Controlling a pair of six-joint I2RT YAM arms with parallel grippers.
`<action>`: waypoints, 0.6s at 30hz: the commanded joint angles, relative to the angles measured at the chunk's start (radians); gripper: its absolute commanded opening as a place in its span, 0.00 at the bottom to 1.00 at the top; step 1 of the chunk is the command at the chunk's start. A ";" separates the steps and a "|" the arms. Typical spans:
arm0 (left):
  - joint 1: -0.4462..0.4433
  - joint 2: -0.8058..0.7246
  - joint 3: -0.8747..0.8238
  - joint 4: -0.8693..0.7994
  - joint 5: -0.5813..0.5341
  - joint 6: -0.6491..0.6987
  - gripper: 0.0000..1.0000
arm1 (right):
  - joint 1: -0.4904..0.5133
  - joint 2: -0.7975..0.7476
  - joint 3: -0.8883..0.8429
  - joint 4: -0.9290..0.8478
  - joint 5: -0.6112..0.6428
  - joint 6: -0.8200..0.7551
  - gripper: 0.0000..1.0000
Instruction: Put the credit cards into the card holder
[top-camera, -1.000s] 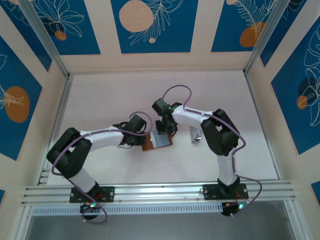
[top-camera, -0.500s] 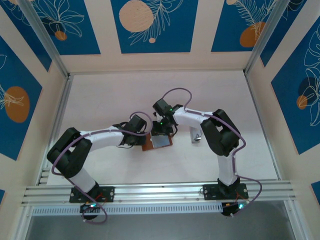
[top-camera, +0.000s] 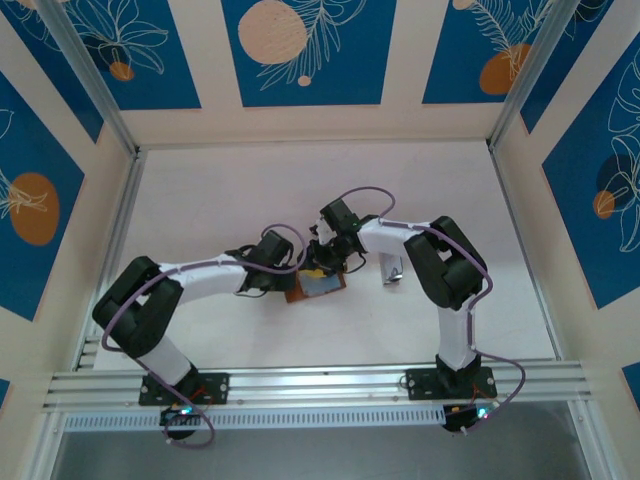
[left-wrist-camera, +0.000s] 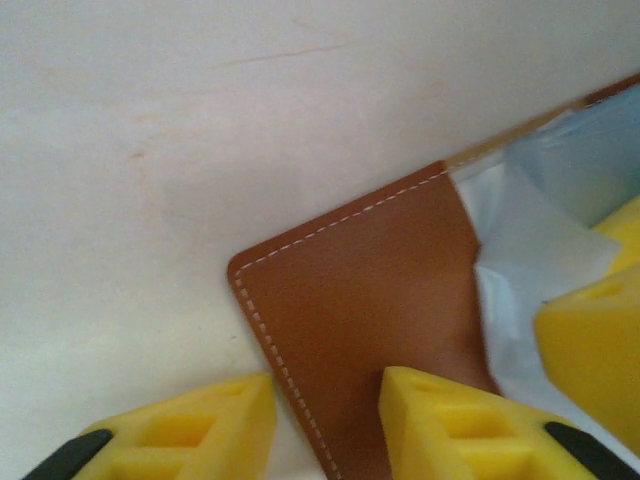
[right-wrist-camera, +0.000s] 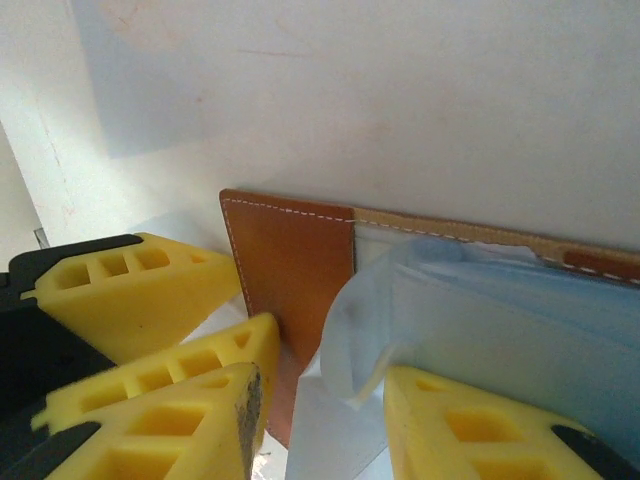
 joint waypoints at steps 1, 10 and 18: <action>-0.009 -0.041 -0.026 0.109 0.014 0.047 0.39 | 0.005 0.047 -0.024 -0.026 -0.038 0.028 0.39; -0.032 -0.216 -0.103 0.044 -0.033 0.023 0.47 | 0.005 0.038 -0.016 -0.038 -0.029 0.033 0.40; -0.166 -0.252 -0.066 0.002 -0.082 0.144 0.53 | 0.005 0.046 0.013 -0.074 -0.027 0.029 0.40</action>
